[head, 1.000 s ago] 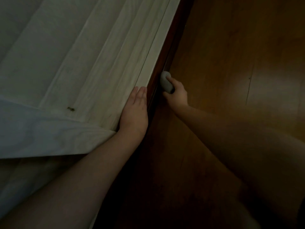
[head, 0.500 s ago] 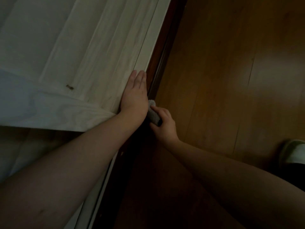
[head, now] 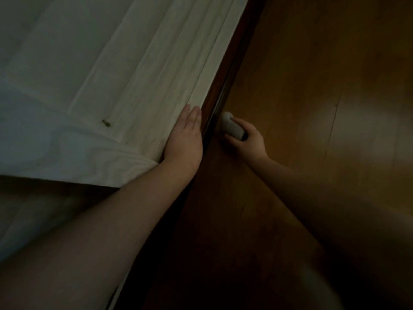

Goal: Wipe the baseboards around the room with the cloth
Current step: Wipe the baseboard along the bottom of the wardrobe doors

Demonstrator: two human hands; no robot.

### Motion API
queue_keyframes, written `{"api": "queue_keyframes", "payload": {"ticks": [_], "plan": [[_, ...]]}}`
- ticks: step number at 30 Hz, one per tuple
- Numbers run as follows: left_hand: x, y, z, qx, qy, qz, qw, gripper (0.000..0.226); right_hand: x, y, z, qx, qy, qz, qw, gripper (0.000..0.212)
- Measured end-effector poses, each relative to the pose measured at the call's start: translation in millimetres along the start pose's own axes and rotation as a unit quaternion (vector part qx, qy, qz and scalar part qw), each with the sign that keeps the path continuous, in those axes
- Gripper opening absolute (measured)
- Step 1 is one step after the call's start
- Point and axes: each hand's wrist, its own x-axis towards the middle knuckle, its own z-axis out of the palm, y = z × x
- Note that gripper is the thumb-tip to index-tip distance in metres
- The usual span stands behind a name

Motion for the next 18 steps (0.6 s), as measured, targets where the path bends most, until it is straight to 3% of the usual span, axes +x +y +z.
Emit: {"api": "queue_keyframes", "payload": {"ticks": [8,10,18], "plan": [[2,1,4,-0.017,0.004,-0.001,1.000,0.071,120,-57,-25,-0.064,0.083,-0.010,0.994,0.054],[3,1,4,-0.018,0.002,-0.002,1.000,0.070,136,-60,-27,-0.079,0.069,-0.008,0.994,0.055],[4,-3,0,-0.031,-0.003,-0.006,1.000,0.069,102,-47,-12,-0.095,0.025,-0.043,0.994,0.056]]}}
